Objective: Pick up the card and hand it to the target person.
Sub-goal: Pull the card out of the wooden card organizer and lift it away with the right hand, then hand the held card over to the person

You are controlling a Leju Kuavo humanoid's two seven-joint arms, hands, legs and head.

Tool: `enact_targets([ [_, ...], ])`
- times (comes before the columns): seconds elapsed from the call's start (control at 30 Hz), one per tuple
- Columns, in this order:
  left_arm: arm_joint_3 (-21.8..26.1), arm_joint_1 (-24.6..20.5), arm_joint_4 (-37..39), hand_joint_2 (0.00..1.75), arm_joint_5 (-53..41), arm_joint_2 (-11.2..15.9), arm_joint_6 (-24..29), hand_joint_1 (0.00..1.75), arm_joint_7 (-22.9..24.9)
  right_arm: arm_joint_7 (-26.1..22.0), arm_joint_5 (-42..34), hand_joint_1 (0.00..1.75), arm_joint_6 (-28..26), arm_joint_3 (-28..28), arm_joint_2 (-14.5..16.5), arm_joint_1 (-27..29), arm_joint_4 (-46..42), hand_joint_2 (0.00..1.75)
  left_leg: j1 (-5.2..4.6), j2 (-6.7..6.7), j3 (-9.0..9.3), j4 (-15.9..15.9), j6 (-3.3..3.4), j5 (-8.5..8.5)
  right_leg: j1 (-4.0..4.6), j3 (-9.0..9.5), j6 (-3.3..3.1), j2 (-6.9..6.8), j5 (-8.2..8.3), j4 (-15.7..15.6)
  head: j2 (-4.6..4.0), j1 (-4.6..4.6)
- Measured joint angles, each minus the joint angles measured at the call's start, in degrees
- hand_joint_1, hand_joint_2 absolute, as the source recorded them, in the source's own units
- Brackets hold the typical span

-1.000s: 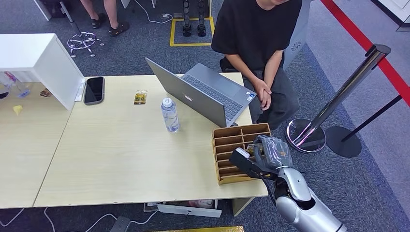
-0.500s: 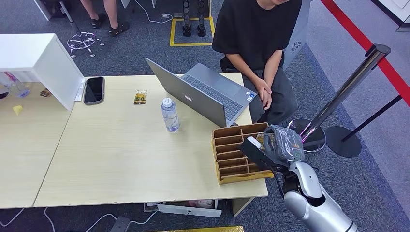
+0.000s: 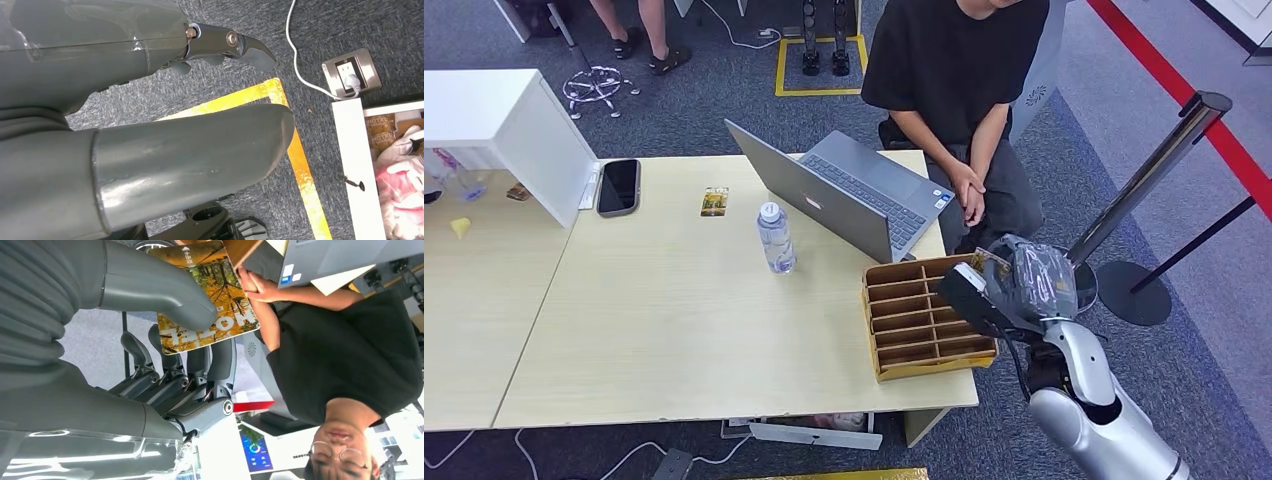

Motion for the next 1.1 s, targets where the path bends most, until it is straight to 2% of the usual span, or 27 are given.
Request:
enact_targets([
  [0.4,0.0,0.0,0.0,0.0,0.0,0.0,0.1,0.0,0.4,0.2,-1.8,1.45,-5.5,-3.5,-0.7,-0.1,-0.5,1.75,0.0,0.0,0.0,0.0,0.0,0.0,0.0,0.0,0.0,0.0,0.0,0.0,0.0,0.0],
  [0.73,0.0,-0.4,0.0,0.0,-1.4,0.0,0.0,0.0,1.4,-0.6,4.2,1.45,-13.5,-7.9,-1.4,-1.2,0.0,1.75,0.0,0.0,0.0,0.0,0.0,0.0,0.0,0.0,0.0,0.0,0.0,0.0,0.0,0.01],
  [1.1,0.0,-0.7,0.0,0.0,-2.1,-0.4,-0.1,0.0,1.9,-3.8,9.3,1.42,-18.1,-9.5,-1.1,-1.2,2.9,1.75,0.0,0.0,-0.01,0.0,0.0,0.0,0.0,0.0,0.0,0.0,0.0,0.0,0.0,0.01],
])
